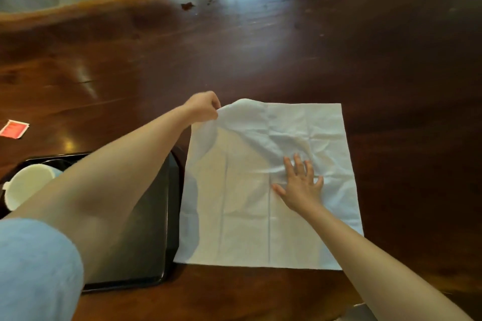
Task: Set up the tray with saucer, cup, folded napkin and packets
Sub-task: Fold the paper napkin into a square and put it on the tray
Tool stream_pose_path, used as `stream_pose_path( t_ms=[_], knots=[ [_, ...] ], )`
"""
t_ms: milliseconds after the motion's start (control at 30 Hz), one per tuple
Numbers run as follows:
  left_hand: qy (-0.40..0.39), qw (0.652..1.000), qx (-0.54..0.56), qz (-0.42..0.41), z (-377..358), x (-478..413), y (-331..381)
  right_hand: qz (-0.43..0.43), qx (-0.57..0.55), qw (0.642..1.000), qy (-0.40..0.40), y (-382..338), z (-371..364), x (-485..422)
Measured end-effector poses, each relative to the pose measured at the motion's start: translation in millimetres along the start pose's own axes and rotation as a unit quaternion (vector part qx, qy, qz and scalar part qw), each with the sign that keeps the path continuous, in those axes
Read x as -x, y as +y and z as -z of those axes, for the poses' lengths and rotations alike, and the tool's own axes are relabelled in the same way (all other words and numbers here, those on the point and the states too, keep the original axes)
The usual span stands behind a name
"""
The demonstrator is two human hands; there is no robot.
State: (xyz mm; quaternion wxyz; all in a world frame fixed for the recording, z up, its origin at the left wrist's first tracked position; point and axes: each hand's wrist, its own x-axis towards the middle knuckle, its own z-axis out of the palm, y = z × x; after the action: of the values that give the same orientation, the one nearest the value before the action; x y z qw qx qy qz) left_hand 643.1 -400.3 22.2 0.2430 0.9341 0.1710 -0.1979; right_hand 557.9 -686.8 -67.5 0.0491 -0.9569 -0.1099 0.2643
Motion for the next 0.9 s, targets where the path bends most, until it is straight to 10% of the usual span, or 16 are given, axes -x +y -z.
stream_pose_path(
  t_ms=[133, 400, 900],
  knots=[
    [0.146, 0.988, -0.014, -0.046, -24.6, 15.7, 1.8, 0.013, 0.002, 1.000, 0.011, 0.9, 0.3, 5.5],
    [0.000, 0.987, -0.156, 0.021, -91.6, 40.4, -25.1, 0.052, 0.048, 0.997, 0.025, 42.4, -17.1, 25.0],
    [0.171, 0.956, -0.179, -0.161, -177.1, 44.0, -29.8, 0.131, 0.061, 0.979, 0.141, 40.8, -18.4, -31.3]
  ],
)
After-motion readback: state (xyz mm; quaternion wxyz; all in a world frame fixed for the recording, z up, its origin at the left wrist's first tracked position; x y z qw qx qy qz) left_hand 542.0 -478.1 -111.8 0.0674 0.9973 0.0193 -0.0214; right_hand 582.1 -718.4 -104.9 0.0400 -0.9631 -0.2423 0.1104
